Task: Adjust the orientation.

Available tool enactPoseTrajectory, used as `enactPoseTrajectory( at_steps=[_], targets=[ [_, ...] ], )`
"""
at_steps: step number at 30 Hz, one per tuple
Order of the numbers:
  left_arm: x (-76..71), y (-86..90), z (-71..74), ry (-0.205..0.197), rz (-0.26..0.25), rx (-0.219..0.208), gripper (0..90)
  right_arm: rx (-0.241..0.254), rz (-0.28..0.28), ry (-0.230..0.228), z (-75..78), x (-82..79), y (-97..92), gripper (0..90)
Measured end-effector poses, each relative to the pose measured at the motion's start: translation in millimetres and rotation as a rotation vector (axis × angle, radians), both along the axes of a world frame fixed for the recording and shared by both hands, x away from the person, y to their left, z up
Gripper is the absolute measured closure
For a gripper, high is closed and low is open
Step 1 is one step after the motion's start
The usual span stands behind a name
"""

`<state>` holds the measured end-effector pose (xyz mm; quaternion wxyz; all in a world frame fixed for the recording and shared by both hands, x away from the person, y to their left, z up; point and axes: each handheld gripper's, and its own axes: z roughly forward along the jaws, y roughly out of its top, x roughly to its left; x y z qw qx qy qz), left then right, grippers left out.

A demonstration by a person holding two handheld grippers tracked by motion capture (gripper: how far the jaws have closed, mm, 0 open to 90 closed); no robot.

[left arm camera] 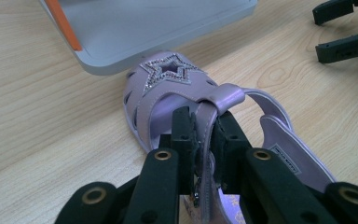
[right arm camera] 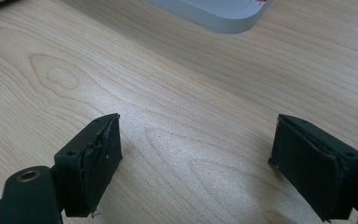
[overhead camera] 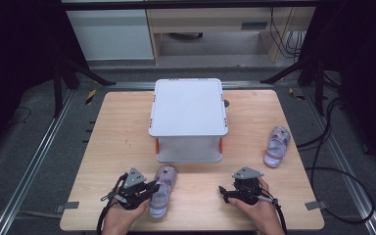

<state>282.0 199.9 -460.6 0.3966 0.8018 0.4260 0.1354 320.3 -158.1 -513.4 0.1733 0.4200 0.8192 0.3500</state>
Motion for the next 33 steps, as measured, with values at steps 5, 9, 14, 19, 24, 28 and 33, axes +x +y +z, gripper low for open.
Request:
enactPoseTrajectory(
  at_steps=[5,9,14,19,24,28,33],
  targets=[
    [0.3,-0.6,3.6,-0.007,0.005,-0.008,81.1,-0.001,0.004,0.004,0.7,0.0,0.1,17.1],
    [1.1,-2.2,7.5,-0.016,0.004,-0.012,81.3,0.004,0.011,0.010,1.5,0.1,0.1,18.3],
    [4.3,-4.8,14.6,-0.032,0.009,-0.012,81.4,0.017,0.012,0.017,4.9,0.0,-0.8,24.5],
    [12.5,-6.5,20.6,-0.045,0.016,-0.011,81.5,0.012,0.044,0.015,11.7,-0.3,-1.1,34.9],
    [22.8,-8.0,25.2,-0.056,0.033,-0.005,81.7,0.004,0.066,0.006,15.5,-1.5,-0.9,40.9],
    [30.5,-9.7,28.5,-0.064,0.046,-0.006,81.8,0.004,0.075,0.008,15.7,-2.0,0.1,42.8],
    [40.2,-10.6,30.6,-0.073,0.068,-0.009,81.9,0.004,0.081,0.002,17.7,-2.2,0.3,45.6]
  ],
)
